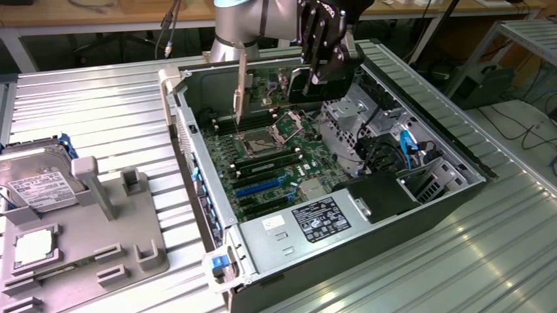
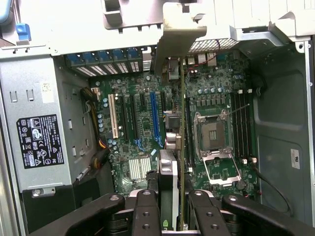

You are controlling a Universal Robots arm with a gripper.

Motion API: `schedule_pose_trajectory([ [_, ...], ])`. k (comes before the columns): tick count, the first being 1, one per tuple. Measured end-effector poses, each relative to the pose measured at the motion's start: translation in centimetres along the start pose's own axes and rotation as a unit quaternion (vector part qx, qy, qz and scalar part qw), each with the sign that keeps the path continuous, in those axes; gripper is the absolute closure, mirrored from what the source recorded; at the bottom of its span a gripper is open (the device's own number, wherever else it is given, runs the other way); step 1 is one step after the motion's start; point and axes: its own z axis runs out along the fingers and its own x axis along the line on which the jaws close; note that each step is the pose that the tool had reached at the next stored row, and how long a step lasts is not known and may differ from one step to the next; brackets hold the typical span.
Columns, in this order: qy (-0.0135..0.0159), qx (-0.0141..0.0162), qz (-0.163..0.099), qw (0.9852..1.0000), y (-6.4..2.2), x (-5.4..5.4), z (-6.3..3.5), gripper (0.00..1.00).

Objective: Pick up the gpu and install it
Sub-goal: 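Insert the gpu into the slot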

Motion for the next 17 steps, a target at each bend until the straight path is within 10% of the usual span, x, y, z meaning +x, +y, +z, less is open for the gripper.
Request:
schedule_pose_trajectory([
  [17, 0.0001, -0.001, -0.019, 0.9998, 0.0, 0.0, 0.0, 0.72],
])
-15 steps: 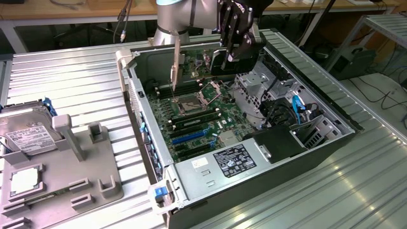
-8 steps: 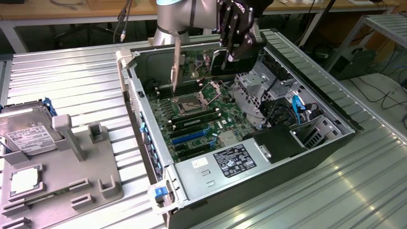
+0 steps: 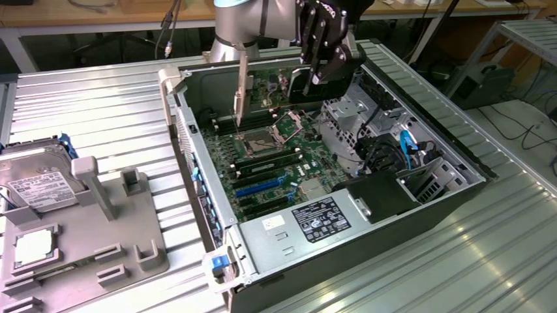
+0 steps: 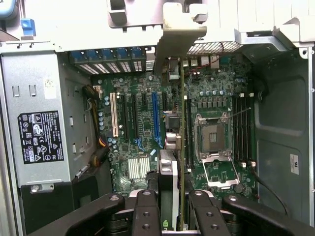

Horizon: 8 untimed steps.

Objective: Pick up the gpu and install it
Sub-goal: 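Insert the gpu into the slot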

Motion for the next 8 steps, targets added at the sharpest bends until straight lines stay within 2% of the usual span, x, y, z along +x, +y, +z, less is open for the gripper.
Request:
schedule_pose_trajectory([
  [8, 0.0001, -0.0009, -0.017, 0.9999, -0.03, 0.0, 0.08, 0.72],
])
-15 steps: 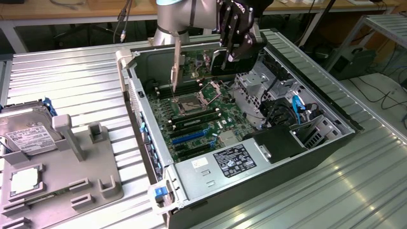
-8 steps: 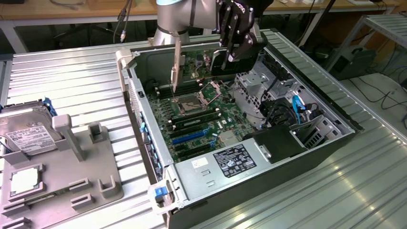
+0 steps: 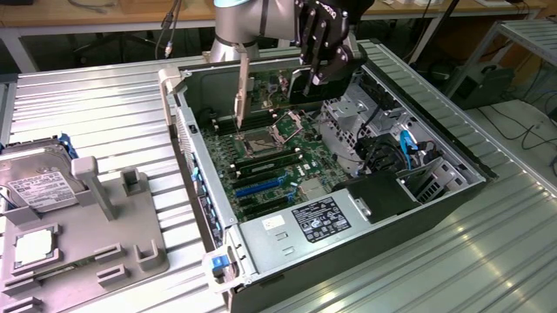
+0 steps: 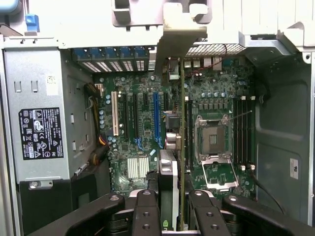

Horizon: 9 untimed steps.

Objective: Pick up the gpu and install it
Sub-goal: 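Insert the gpu into the slot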

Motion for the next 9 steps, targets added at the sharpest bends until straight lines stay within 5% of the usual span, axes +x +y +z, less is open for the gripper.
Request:
schedule_pose_trajectory([
  [9, 0.0001, -0.0007, -0.014, 0.9999, 0.0, 0.0, 0.03, 0.72],
])
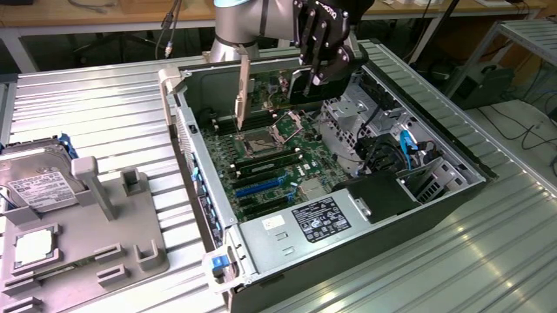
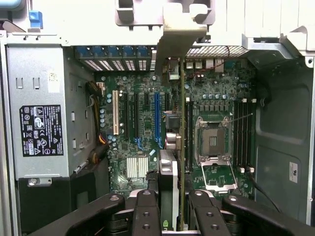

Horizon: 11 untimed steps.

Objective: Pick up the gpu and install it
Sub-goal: 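Insert the gpu into the slot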

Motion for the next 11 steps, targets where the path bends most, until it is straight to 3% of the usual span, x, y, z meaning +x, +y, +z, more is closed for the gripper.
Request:
schedule_pose_trajectory([
  [11, 0.0001, -0.0008, -0.015, 0.9999, 0.0, 0.01, 0.26, 0.72],
])
